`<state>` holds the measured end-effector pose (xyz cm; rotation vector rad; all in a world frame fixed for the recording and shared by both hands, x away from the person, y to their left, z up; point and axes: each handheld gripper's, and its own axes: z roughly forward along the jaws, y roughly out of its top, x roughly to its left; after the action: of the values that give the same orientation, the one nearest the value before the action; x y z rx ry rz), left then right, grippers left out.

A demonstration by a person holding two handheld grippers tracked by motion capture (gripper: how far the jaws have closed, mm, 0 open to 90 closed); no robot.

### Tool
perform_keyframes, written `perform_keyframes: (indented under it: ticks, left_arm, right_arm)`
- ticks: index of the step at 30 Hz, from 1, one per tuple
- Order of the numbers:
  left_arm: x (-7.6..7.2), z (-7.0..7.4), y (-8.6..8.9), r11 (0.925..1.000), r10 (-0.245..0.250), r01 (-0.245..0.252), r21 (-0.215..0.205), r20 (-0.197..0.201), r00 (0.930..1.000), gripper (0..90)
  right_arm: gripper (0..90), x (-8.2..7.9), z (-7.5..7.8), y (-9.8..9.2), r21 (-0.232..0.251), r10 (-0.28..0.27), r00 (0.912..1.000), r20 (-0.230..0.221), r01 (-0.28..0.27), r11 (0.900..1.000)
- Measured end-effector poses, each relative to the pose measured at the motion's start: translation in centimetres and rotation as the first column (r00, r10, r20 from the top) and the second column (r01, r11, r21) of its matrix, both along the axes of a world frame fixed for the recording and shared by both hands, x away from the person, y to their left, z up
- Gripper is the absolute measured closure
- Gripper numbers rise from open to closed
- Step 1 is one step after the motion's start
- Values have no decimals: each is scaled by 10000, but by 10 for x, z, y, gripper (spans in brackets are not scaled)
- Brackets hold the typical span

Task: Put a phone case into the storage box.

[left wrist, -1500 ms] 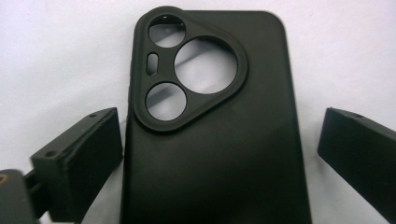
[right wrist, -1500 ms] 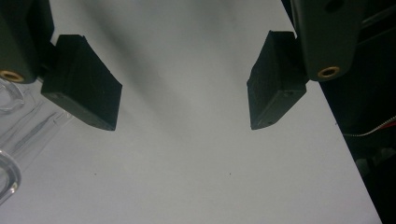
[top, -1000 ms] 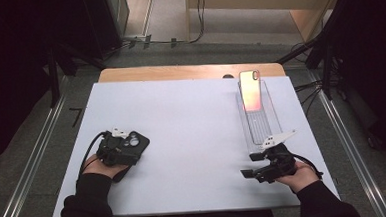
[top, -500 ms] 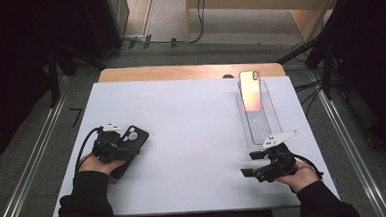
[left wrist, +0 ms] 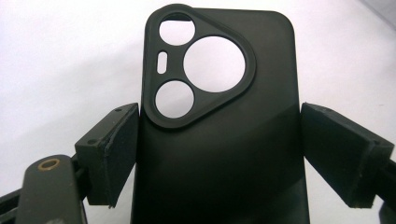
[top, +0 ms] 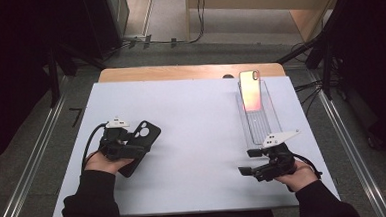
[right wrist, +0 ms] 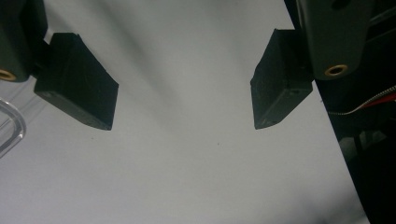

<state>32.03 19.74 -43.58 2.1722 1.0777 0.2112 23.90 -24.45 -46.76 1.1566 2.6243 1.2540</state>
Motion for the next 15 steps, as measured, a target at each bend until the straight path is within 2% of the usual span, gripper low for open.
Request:
perform_keyframes:
  ticks: [3,9,12,15]
  left_arm:
    - [-2,2,-8,9997,-228,229,-75,68,9997,147]
    - [-5,5,-20,9987,-312,325,-388,336,9989,146]
    - [-7,6,-26,9976,-394,417,-557,432,9983,147]
    - [-8,5,-34,9966,-489,519,-633,482,9976,147]
  right_arm:
    - [214,1,-1,3,-49,151,9997,-179,-152,9999]
    - [215,0,5,8,-65,168,9999,-12,-169,9998]
    - [214,1,10,10,-35,27,9999,108,-27,10000]
    - [205,3,13,11,-9,-303,9995,-20,303,9995]
